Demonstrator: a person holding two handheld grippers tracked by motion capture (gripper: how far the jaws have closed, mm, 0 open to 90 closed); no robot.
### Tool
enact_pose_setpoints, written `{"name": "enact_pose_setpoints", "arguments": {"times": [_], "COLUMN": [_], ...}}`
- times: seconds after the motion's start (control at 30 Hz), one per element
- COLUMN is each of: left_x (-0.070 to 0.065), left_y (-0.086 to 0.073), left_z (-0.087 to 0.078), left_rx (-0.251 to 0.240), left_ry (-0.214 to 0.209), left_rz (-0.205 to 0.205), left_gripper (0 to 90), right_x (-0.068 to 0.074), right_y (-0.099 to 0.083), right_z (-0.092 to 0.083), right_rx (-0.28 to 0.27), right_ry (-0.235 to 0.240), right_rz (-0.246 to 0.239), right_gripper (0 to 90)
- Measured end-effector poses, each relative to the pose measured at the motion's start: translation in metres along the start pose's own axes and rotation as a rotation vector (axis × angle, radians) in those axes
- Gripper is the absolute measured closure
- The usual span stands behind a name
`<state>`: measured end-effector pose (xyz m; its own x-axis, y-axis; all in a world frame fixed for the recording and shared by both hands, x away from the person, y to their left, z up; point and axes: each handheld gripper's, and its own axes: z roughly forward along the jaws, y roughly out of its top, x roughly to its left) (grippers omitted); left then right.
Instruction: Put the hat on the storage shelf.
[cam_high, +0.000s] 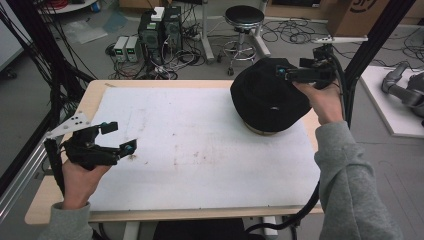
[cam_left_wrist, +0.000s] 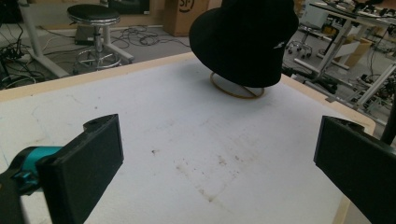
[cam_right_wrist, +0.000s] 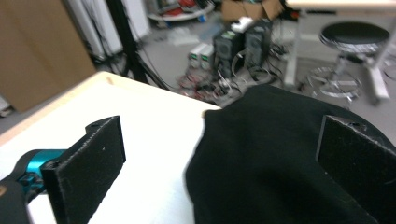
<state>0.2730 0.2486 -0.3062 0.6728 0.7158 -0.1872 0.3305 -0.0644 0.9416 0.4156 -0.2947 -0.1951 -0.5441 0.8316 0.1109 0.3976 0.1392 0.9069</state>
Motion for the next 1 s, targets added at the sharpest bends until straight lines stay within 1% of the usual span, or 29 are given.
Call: {"name": "enact_pose_setpoints", "arguments": {"times": [0.03, 0.07, 0.17, 0.23, 0.4, 0.5, 0.67, 0.77, 0.83, 0.9, 0.93, 1.0], "left_x": [0.000, 0.000, 0.000, -0.001, -0.002, -0.002, -0.001, 0.000, 0.001, 0.002, 0.002, 0.002], "left_y": [0.000, 0.000, 0.000, 0.000, 0.001, 0.002, 0.002, 0.002, 0.002, 0.002, 0.002, 0.002], "left_z": [0.000, 0.000, 0.001, 0.002, 0.004, 0.005, 0.004, 0.004, 0.004, 0.004, 0.004, 0.004], "left_rx": [-0.001, -0.002, -0.006, -0.006, -0.002, -0.004, -0.008, -0.012, -0.017, -0.015, -0.016, -0.017], "left_ry": [0.000, 0.000, -0.001, -0.003, -0.006, -0.005, -0.003, -0.001, 0.002, 0.004, 0.008, 0.011], "left_rz": [0.001, -0.001, -0.003, -0.004, 0.002, 0.003, 0.001, -0.004, -0.013, -0.013, -0.014, -0.013], "left_gripper": [1.8, 1.8, 1.8, 1.8, 1.8, 1.8, 1.8, 1.8, 1.8, 1.8, 1.8, 1.8], "right_x": [0.002, 0.005, 0.011, 0.013, 0.018, 0.019, 0.016, 0.013, 0.013, 0.014, 0.014, 0.013], "right_y": [-0.002, -0.005, -0.014, -0.021, -0.039, -0.047, -0.066, -0.078, -0.085, -0.091, -0.094, -0.100], "right_z": [-0.003, -0.006, -0.014, -0.019, -0.031, -0.036, -0.040, -0.040, -0.041, -0.043, -0.044, -0.046], "right_rx": [-0.014, -0.019, -0.017, -0.027, -0.039, -0.043, -0.065, -0.070, -0.071, -0.080, -0.084, -0.102], "right_ry": [0.017, 0.022, 0.030, 0.029, 0.021, 0.008, 0.006, 0.003, 0.002, -0.001, 0.005, 0.000], "right_rz": [-0.010, -0.021, -0.026, -0.034, -0.038, -0.033, -0.022, 0.008, 0.016, 0.005, 0.005, 0.007], "right_gripper": [1.1, 1.0, 1.0, 1.0, 1.1, 1.0, 1.0, 1.0, 1.1, 1.0, 1.1, 1.0]}}
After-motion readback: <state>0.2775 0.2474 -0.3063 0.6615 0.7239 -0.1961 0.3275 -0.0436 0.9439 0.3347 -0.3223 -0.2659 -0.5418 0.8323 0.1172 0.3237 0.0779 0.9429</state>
